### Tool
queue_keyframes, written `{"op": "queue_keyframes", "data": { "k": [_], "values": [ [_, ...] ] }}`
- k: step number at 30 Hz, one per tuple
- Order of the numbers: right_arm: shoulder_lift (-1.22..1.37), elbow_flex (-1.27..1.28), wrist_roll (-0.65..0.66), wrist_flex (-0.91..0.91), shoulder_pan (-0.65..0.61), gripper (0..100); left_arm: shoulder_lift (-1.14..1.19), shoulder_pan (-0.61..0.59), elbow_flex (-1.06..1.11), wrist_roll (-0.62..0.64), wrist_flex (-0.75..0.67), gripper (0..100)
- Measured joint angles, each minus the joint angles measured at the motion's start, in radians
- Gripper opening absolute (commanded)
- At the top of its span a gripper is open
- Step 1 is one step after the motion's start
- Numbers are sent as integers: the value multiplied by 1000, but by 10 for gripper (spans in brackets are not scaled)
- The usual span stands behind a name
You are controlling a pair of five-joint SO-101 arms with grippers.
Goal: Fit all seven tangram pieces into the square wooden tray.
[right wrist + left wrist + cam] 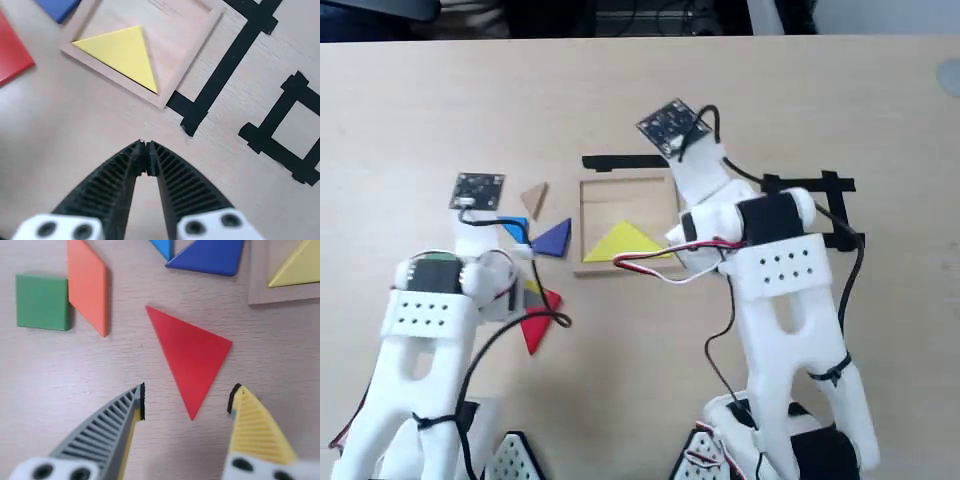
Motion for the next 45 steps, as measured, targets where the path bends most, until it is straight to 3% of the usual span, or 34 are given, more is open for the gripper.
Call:
{"op": "queue_keyframes", "data": {
  "k": [3,9,15,21,32,45],
  "values": [
    [-9,106,-18,-81,2,11,0,81,37,46,-60,309],
    [-11,247,-86,-212,2,11,158,77,64,161,-186,309],
    [-11,331,-130,-298,-52,11,437,64,-32,296,-157,311],
    [-11,381,-133,-362,-66,11,542,64,-80,397,-176,310],
    [-11,382,-133,-370,-66,11,601,12,-100,374,-247,310],
    [-11,382,-133,-370,-66,11,601,-167,-112,66,-189,310]
  ]
}}
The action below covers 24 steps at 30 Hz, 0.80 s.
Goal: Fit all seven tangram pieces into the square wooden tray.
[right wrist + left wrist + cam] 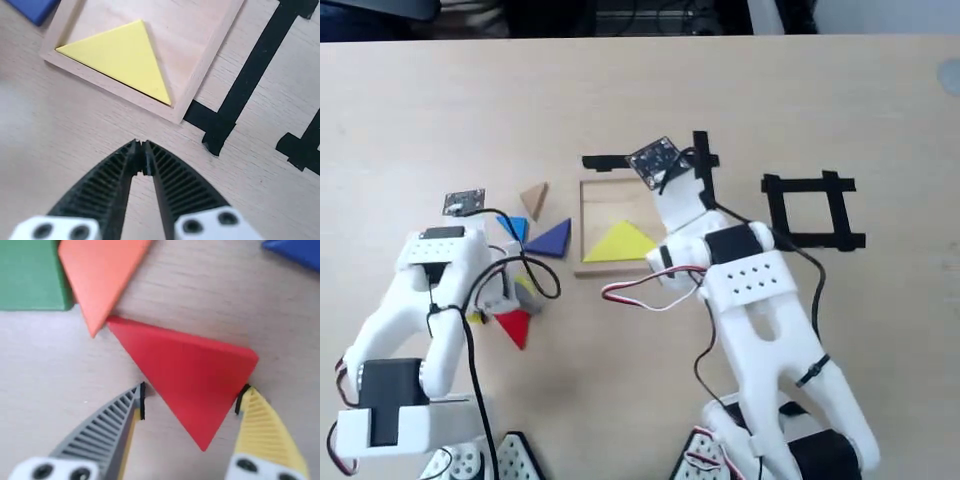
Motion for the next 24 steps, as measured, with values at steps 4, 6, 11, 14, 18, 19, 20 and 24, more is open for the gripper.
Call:
{"op": "queue_keyframes", "data": {
  "k": [4,6,11,14,18,19,20,24],
  "values": [
    [0,0,0,0,0,11,2,-69,-46,-95,11,310],
    [0,0,0,0,0,11,2,-104,-63,-150,12,310],
    [0,3,0,0,0,11,2,-199,-110,-282,26,310],
    [0,3,0,0,0,11,2,-227,-153,-348,109,310],
    [0,3,0,0,0,11,2,-227,-212,-379,212,310],
    [0,8,0,0,0,11,2,-227,-219,-376,224,312],
    [0,14,0,0,0,11,2,-224,-224,-356,230,313],
    [0,20,0,0,0,11,8,-141,-229,-183,236,315]
  ]
}}
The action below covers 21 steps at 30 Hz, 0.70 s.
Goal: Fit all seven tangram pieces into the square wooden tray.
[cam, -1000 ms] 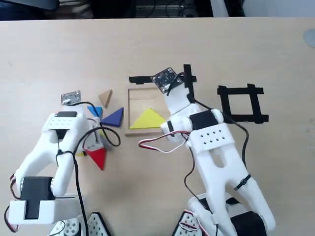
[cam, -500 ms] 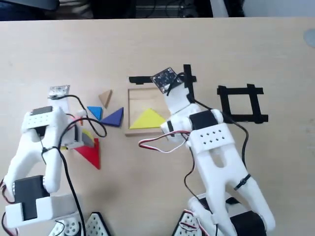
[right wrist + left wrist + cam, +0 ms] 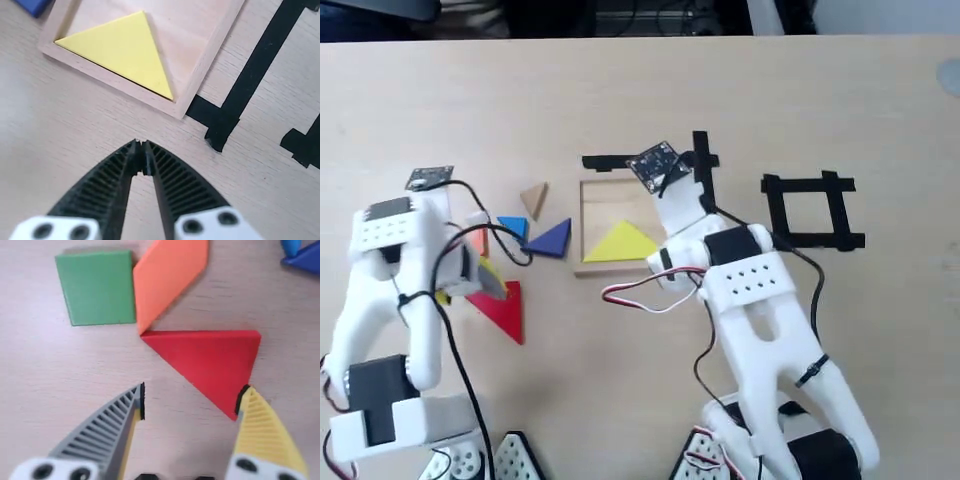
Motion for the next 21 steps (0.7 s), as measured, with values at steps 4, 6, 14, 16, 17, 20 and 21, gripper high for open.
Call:
{"op": "queue_keyframes", "data": {
  "k": [4,6,14,16,17,20,21],
  "values": [
    [0,0,0,0,0,11,0,110,31,127,-21,310],
    [0,0,0,0,0,11,0,132,72,153,-55,310],
    [0,0,0,0,0,11,0,92,132,170,-149,310],
    [0,0,0,0,0,11,0,77,132,172,-152,311],
    [0,0,0,0,0,11,0,72,132,172,-149,312],
    [0,14,0,0,0,11,0,58,133,172,-149,311],
    [0,15,0,0,0,11,0,58,133,172,-149,312]
  ]
}}
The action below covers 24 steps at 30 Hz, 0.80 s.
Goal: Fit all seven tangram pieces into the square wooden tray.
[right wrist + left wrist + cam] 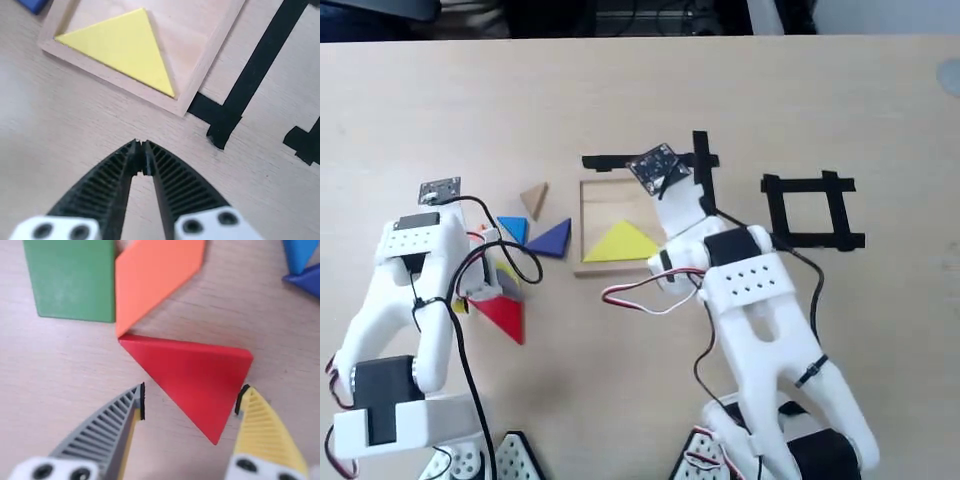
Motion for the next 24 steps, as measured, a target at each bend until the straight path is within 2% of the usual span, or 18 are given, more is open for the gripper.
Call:
{"op": "queue_keyframes", "data": {
  "k": [6,10,12,14,16,20,24],
  "values": [
    [0,0,0,0,0,11,0,-20,-6,0,9,291],
    [0,0,0,0,0,11,0,-69,-72,-3,97,119],
    [0,0,0,0,0,11,0,-91,-95,-48,138,14],
    [0,0,0,0,0,11,0,-106,-98,-126,167,58],
    [0,0,0,0,0,11,0,-124,-97,-196,183,22],
    [0,0,0,0,0,11,0,-173,-60,-204,115,28],
    [0,0,0,0,0,11,0,-164,-3,-204,2,29]
  ]
}}
